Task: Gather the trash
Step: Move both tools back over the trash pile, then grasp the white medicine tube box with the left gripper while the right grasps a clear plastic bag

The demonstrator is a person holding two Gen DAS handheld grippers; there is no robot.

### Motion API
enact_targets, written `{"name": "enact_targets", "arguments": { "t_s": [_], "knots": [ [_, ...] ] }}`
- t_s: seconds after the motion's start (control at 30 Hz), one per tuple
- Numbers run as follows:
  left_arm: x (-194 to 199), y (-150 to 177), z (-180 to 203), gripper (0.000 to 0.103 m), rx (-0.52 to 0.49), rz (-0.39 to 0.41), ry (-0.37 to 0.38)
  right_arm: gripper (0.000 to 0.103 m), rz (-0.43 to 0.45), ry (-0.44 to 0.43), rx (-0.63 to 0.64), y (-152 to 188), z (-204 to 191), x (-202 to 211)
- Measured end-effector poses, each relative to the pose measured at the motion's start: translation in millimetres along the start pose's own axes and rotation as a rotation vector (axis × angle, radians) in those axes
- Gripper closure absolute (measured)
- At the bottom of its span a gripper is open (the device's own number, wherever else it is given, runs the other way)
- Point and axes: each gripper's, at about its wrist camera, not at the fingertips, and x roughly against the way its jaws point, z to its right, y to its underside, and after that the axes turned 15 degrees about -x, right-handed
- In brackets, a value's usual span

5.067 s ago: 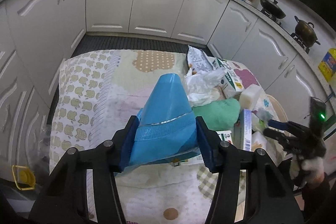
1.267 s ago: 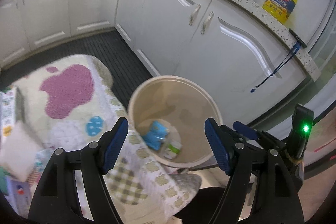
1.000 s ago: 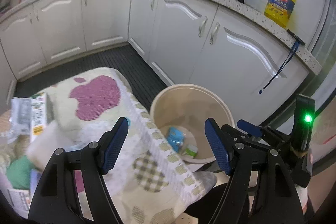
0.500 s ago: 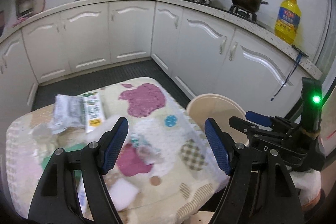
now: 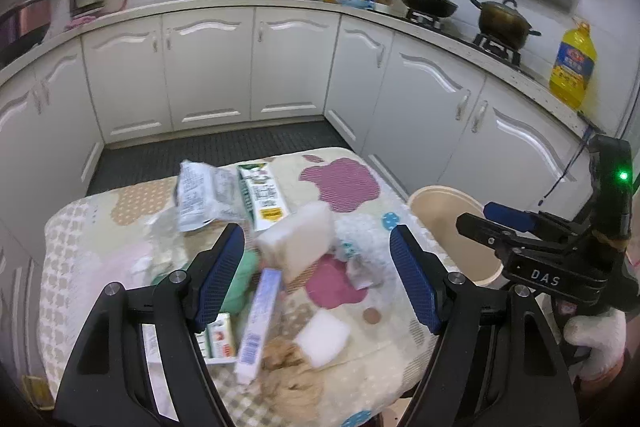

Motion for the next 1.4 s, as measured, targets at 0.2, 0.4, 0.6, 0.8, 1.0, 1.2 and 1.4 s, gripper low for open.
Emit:
{"name": "enact_targets", "arguments": {
  "t_s": [0.2, 0.4, 0.6, 0.8, 1.0, 1.2, 1.4],
  "knots": [
    [10.2, 18.4, -29.8, 0.028, 0.054, -0.013, 0.006, 0.044, -0.012, -0.019, 0.038, 5.9, -19.5, -3.2],
    [8.9, 41.3, -55.8, 0.028, 0.112, -0.064, 0.029, 0.041, -0.042, -0.044, 0.064, 14.5, -25.6, -9.7],
    [-8.1, 57.3, -53.0, 0.028, 0.109, -0.133, 0.094, 0.041, -0.096, -0.047, 0.068, 22.8, -29.9, -31.1],
    [-33.3, 59.8, -42.1, 0.028, 0.052, -0.194, 0.129, 0.041, -0.158, -0.039, 0.059, 30.2, -22.5, -56.2],
    [-67.1, 59.7, -37.7, 0.029, 0.032, -0.274, 0.132, 0.041, -0.213, -0.05, 0.051, 35.3, -23.1, -85.1],
    [-92.9, 61.0, -33.1, 0.039, 0.006, -0.329, 0.132, 0.041, -0.244, -0.049, 0.052, 35.3, -24.3, -110.3],
    [-110.5, 57.2, -34.6, 0.08, -0.018, -0.365, 0.13, 0.044, -0.272, -0.07, 0.05, 36.4, -26.0, -135.9]
  ]
}}
